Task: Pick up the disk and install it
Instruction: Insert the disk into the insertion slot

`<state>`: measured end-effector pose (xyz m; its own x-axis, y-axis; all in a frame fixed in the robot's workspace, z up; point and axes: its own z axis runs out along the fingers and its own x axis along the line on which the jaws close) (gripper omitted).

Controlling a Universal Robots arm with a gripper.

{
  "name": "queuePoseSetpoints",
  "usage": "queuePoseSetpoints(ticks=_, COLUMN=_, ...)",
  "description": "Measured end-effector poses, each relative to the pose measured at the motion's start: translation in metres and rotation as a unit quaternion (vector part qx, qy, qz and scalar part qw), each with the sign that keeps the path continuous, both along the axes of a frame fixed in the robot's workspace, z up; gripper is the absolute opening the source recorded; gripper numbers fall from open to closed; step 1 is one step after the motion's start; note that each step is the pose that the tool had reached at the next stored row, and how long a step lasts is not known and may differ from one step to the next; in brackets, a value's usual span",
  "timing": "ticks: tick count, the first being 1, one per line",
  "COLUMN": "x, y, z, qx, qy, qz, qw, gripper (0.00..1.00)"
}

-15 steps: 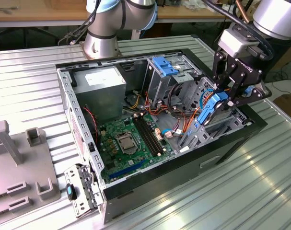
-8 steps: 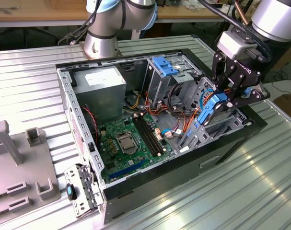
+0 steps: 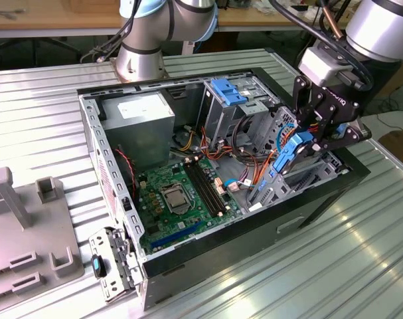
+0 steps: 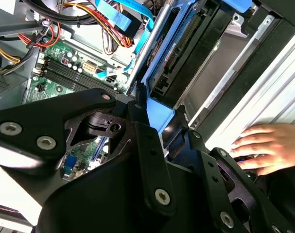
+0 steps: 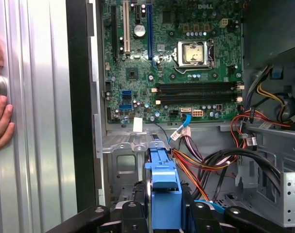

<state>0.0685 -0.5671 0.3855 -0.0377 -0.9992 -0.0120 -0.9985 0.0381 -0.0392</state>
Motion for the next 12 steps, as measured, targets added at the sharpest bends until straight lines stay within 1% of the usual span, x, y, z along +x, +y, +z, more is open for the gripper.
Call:
queuePoseSetpoints(ticks=4, x=0.0, y=0.0, z=-0.002, qx=0.0, qy=0.0, qz=0.0, qw=1.0, gripper=0.37)
queuePoseSetpoints(ticks=9, x=0.0001, y=0.0, z=-0.0024, qx=0.0, qy=-0.0001, qz=0.0, qw=1.0, gripper=0.37)
queuePoseSetpoints(ticks=10, x=0.0, y=0.0, z=-0.0024, qx=0.0001, qy=-0.0001, qz=0.0, qw=1.0, gripper=0.38)
queuePoseSetpoints(ticks=11, x=0.0, y=0.0, z=-0.0023, qx=0.0, qy=-0.0001, qz=0.0, qw=1.0, gripper=0.44)
queuePoseSetpoints(ticks=12, x=0.0, y=0.0, z=-0.0023, qx=0.0, qy=-0.0001, qz=0.0, qw=1.0, gripper=0.44)
